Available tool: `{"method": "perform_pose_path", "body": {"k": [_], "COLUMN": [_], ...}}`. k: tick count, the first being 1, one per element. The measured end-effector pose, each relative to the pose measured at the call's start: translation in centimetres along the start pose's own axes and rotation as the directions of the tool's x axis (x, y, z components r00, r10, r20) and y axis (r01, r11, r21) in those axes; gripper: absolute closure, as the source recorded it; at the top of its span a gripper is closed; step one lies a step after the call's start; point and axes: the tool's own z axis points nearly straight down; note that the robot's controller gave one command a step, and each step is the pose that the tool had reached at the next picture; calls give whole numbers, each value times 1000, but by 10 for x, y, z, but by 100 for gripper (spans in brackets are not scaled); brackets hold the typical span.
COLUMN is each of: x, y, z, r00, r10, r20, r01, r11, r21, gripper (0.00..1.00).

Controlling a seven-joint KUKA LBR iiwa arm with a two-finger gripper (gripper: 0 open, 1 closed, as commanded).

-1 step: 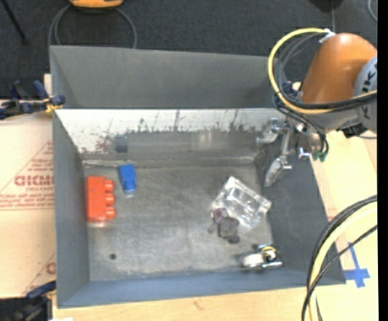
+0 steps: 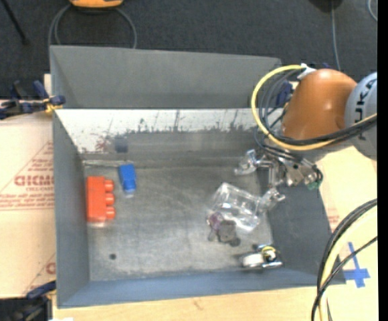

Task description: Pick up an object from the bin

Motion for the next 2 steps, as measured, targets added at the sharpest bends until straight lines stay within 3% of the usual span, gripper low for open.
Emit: {"method": "perform_pose_path", "body": {"k": [1,2], "x": [2,-7], "y": [4,0], "z": [3,45], "r00": [1000,983], "r10": [-9,-182], "r20": [0,2], "r01": [9,182], "r11": [1000,983], "r21": [2,1], "gripper": [0,0]}}
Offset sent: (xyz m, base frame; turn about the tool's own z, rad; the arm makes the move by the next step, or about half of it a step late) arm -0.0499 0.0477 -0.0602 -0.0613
